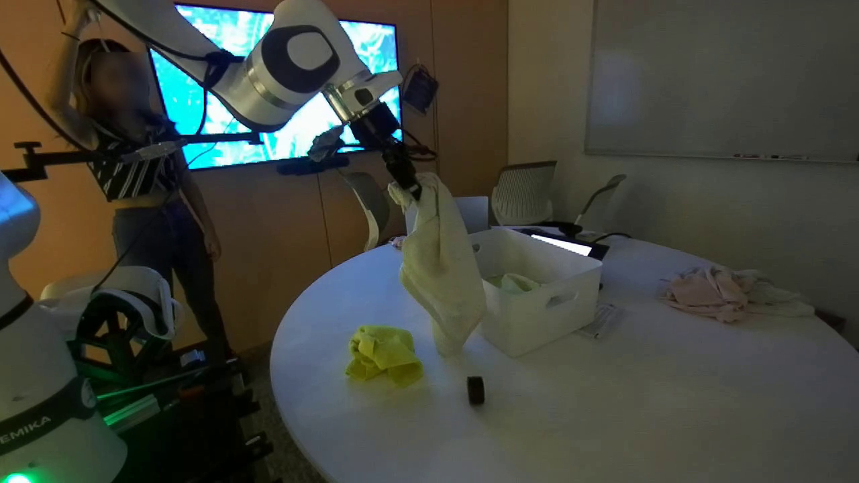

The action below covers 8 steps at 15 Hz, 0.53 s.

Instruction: Put each towel in the white box, and each item from the towel in the white mug

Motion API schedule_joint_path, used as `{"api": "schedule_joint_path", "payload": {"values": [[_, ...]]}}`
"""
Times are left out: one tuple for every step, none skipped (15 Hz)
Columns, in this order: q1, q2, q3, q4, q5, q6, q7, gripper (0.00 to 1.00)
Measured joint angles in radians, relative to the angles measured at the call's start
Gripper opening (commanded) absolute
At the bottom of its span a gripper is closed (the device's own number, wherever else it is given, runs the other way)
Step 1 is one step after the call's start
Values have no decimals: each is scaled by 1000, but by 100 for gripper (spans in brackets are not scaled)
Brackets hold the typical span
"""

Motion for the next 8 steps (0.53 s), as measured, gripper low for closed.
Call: {"api": "schedule_joint_path", "payload": {"values": [[-18, -12, 19, 0, -17, -2, 32, 10], [-37, -22, 38, 0, -34, -2, 63, 10], [-53, -29, 53, 1, -54, -2, 90, 10], [-70, -34, 67, 1, -77, -1, 119, 10], [-82, -38, 77, 2, -104, 0, 149, 10], [-90, -40, 84, 5, -134, 2, 181, 10], [-97, -40, 91, 9, -164, 2, 212, 10], [-104, -40, 98, 13, -193, 3, 242, 10]]}}
